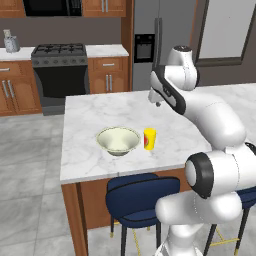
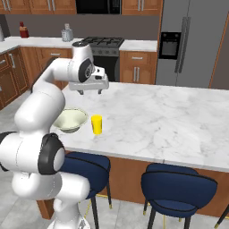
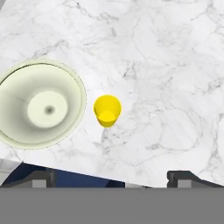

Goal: Place the cup inside the bowl on the dining table and move the bowl to any counter.

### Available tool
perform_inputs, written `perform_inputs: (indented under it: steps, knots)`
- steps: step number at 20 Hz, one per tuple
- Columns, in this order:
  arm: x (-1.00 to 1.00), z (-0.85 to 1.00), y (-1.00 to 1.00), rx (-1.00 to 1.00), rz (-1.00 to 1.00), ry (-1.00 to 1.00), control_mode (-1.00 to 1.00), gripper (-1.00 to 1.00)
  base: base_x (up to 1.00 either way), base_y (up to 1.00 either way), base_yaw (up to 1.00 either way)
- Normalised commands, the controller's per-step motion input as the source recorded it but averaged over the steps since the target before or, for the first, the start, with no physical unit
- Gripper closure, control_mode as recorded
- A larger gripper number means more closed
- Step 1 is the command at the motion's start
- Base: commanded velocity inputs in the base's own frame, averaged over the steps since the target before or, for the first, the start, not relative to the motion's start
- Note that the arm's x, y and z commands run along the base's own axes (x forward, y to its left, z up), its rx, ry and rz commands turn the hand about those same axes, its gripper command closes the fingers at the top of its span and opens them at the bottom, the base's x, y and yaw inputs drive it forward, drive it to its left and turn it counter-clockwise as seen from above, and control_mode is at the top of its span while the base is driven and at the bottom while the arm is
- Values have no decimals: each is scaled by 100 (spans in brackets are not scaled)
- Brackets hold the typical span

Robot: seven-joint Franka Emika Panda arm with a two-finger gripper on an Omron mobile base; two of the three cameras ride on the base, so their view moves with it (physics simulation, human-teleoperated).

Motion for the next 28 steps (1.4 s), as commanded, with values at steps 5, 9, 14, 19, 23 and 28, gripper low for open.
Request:
perform_inputs:
  steps: [5,9,14,19,23,28]
  knots:
    - [20,0,-1,0,1,0,-100,-100,0,0,0]
    - [16,0,-3,0,2,0,-100,-100,0,0,0]
    - [5,0,-7,0,1,0,-100,-100,0,0,0]
    - [0,0,-14,0,0,0,-100,-100,0,0,0]
    - [1,-1,-12,0,0,0,-100,-100,0,0,0]
    - [1,-5,-4,0,0,0,-100,-100,0,0,0]
